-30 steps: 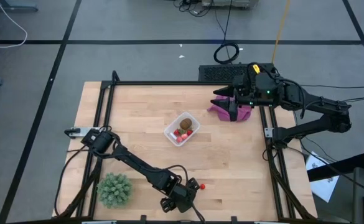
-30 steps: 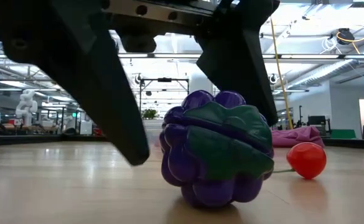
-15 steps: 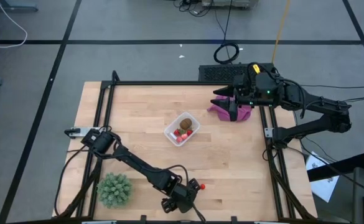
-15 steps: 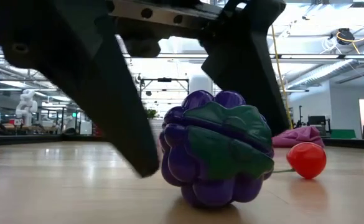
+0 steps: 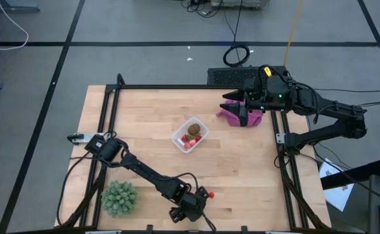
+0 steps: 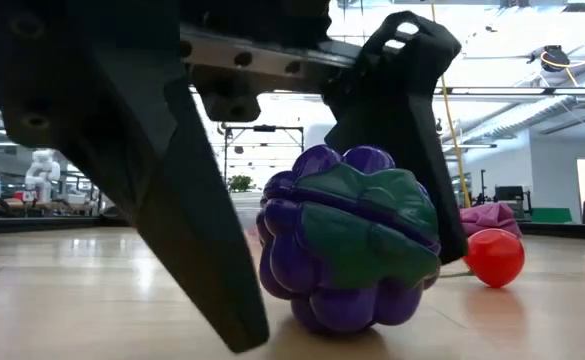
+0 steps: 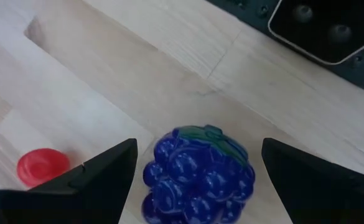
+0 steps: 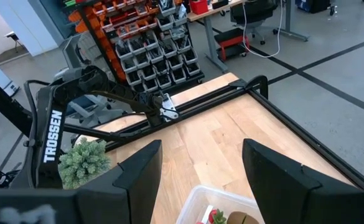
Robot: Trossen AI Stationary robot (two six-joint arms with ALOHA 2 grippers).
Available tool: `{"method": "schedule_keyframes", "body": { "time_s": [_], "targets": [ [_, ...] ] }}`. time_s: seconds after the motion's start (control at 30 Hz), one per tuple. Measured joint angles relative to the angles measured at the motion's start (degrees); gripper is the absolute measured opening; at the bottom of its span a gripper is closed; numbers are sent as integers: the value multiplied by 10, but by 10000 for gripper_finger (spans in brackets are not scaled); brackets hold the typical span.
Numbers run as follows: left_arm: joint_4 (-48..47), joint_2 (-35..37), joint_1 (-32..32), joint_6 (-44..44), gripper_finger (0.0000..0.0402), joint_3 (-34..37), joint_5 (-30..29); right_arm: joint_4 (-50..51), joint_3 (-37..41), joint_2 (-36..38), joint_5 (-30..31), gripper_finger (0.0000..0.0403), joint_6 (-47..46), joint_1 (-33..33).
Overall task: Pick and placing Produce into tupperware
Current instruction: Put the blue raspberry into the transparent bin
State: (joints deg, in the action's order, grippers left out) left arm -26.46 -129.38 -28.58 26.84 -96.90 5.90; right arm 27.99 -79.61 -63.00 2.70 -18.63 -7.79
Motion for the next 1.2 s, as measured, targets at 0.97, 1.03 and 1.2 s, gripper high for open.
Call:
{"method": "schedule_keyframes", "body": {
  "time_s": [0.97,1.03,1.2],
  "targets": [
    [-54,25,0,-20,216,-13,-66,0,0,0,0,215,-2,0],
    [-73,35,1,-20,216,-24,-90,0,0,0,0,215,-2,0],
    [-113,64,17,-34,200,-40,-132,1,0,0,-1,215,-2,0]
  ]
}}
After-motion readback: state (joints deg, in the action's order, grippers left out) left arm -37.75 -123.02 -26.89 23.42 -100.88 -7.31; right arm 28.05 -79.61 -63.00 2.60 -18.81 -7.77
